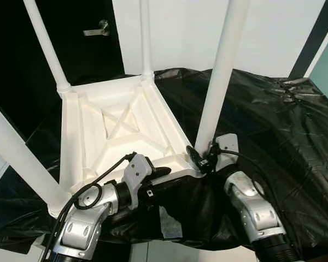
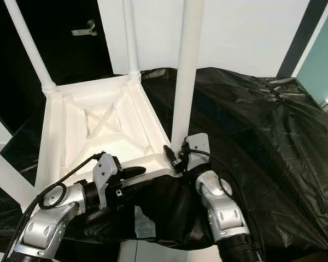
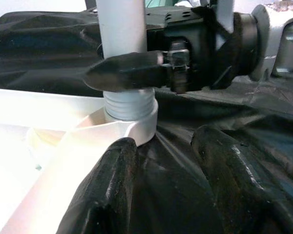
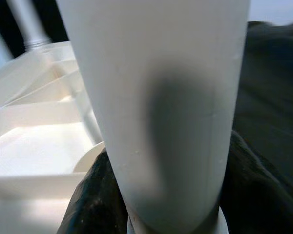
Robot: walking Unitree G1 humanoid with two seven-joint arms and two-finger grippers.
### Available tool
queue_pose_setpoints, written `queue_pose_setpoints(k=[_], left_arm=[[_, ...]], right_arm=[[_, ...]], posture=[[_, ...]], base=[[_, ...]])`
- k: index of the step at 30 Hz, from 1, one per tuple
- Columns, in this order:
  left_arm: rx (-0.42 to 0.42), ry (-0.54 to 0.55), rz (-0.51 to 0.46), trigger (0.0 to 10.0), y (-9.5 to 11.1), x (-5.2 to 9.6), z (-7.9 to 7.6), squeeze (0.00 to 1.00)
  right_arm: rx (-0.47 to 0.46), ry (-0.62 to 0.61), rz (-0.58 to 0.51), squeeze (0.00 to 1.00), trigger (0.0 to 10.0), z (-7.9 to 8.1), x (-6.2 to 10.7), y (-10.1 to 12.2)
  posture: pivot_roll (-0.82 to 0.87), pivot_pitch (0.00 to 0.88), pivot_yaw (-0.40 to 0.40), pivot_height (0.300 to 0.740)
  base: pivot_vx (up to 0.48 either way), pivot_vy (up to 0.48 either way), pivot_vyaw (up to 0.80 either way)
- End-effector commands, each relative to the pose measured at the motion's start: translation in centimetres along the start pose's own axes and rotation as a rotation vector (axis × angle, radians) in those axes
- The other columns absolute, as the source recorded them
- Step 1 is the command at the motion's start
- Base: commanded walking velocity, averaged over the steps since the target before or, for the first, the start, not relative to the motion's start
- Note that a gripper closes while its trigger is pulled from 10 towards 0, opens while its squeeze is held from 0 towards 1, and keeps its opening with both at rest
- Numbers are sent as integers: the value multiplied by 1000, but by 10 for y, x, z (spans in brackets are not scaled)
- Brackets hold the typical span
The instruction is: Building children table
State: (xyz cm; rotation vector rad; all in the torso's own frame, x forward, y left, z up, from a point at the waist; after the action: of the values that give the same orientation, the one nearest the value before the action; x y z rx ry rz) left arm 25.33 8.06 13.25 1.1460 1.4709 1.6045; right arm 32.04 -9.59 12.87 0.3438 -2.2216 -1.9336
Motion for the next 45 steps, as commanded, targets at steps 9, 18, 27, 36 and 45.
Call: queue_pose_setpoints(k=[9, 18, 27, 36, 45], left_arm=[[3, 74, 9, 10000, 0, 2, 5, 0], [2, 83, 6, 10000, 1, 3, 6, 0], [5, 87, 2, 10000, 1, 3, 6, 0], [1, 91, -4, 10000, 3, 3, 7, 0], [-1, 105, -11, 10000, 4, 2, 10, 0]], right_arm=[[-26, -86, 26, 408, 10000, 11, 2, 1], [-17, -61, -1, 1000, 10000, 9, 5, 7], [55, 259, -61, 0, 10000, -13, 29, 11], [150, 548, -43, 0, 10000, -38, 30, 13], [274, 720, 5, 0, 10000, -43, 11, 12]], posture=[[-3, 0, -5, 740], [-3, 0, -10, 740], [-6, 0, -13, 740], [2, 0, -23, 740], [11, 0, -29, 740]], base=[[0, 0, 0], [0, 0, 0], [0, 0, 0], [0, 0, 0], [0, 0, 0]])
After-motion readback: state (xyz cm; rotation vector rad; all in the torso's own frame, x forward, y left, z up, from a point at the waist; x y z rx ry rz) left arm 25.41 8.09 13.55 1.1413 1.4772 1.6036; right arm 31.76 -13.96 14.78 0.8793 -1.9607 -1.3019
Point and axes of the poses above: a point about 5 cm out from each wrist's last joint towards the gripper, its own x axis pointing back from the gripper into the wrist, its own y axis along the axis of the wrist's last joint, z = x × y, the point moved 3 cm from there along -x, pointing out of the wrist towards the gripper, and after that the axes turned 6 degrees about x, right-handed, at the moved point
